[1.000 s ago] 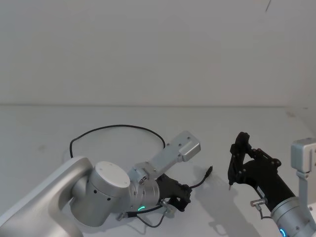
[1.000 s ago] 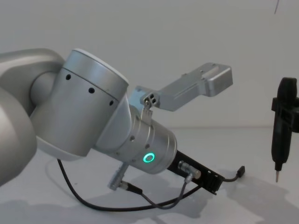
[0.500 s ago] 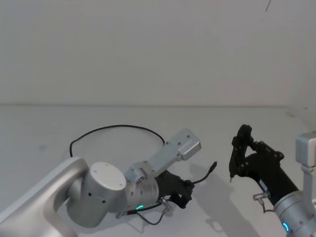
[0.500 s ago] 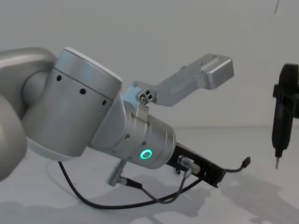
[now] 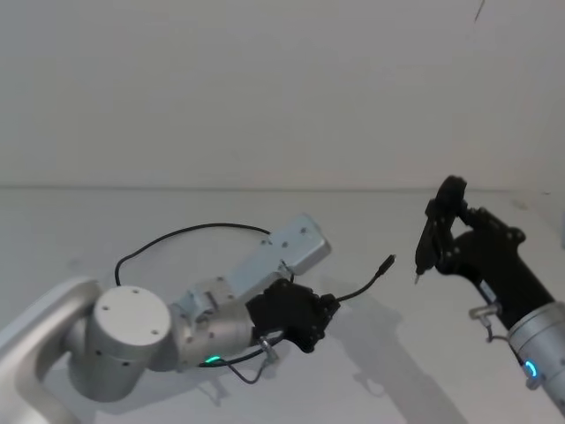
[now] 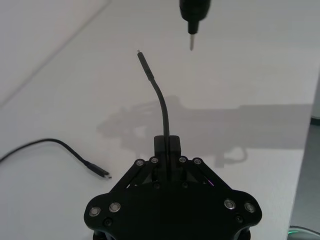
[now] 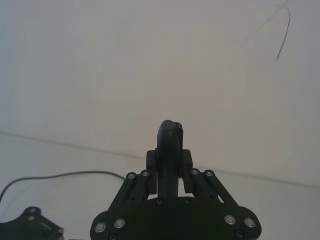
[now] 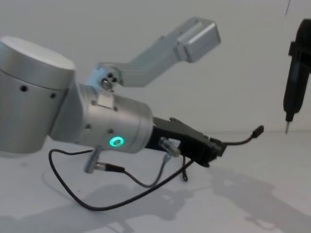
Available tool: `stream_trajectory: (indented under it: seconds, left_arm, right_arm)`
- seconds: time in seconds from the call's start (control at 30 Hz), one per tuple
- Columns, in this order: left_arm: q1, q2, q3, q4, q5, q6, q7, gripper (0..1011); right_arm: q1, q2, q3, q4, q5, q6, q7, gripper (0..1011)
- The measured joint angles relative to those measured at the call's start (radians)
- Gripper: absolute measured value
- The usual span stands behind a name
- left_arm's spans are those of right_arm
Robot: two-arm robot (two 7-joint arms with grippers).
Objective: Pick up the data cable with the one hand.
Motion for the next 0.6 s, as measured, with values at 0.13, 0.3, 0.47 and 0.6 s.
stream_trajectory:
  seconds: [0.13,0.3,0.47,0.6]
  left_arm:
    - [0.005,0.032,-0.011,-0.024,-0.007,-0.038,-0.027,42]
    - [0.006,0.073,-0.019,-0.052,-0.013,-0.075,-0.061,42]
    - [0.005,0.107,-0.023,-0.073,-0.017,-0.101,-0.088,42]
    - [0.005,0.120,-0.024,-0.081,-0.018,-0.111,-0.099,42]
  right_arm:
    - [0.019,-0.001,0.011,-0.003,0.011,0.000,0.015,279]
    - [0.035,-0.003,0.017,-0.003,0.018,-0.001,0.027,279]
    - [0.056,-0.009,0.025,0.004,0.029,-0.005,0.041,279]
    - [0.070,-0.015,0.031,0.011,0.039,-0.009,0.055,279]
